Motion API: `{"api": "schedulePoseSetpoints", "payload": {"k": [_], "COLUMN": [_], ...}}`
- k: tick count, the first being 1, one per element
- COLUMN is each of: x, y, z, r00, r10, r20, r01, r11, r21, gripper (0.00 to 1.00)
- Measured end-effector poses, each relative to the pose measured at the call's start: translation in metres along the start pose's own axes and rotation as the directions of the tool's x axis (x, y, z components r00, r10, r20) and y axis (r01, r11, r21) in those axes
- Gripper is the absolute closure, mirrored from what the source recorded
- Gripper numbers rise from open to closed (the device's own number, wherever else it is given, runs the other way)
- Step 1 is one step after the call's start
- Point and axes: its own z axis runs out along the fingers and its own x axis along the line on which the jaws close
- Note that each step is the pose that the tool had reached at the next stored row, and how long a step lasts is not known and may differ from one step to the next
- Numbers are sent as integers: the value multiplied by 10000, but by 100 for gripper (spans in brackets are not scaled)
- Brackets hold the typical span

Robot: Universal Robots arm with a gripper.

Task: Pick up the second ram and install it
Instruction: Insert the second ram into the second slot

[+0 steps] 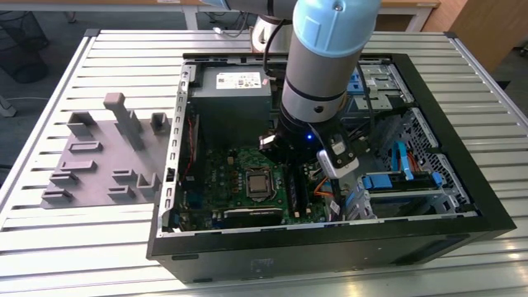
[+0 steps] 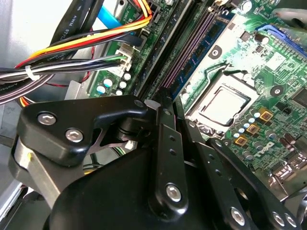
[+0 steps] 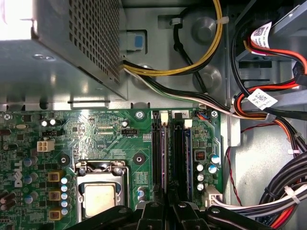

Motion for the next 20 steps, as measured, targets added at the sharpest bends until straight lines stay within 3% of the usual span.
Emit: {"api": "schedulePoseSetpoints", "payload": {"k": [20], "x": [-2], "y": [1], "z": [2], "r00": [10000], "r10": [-1], "r20": [1], "r01": [1], "r11": [10000], "r21": [-15], "gripper": [86]}}
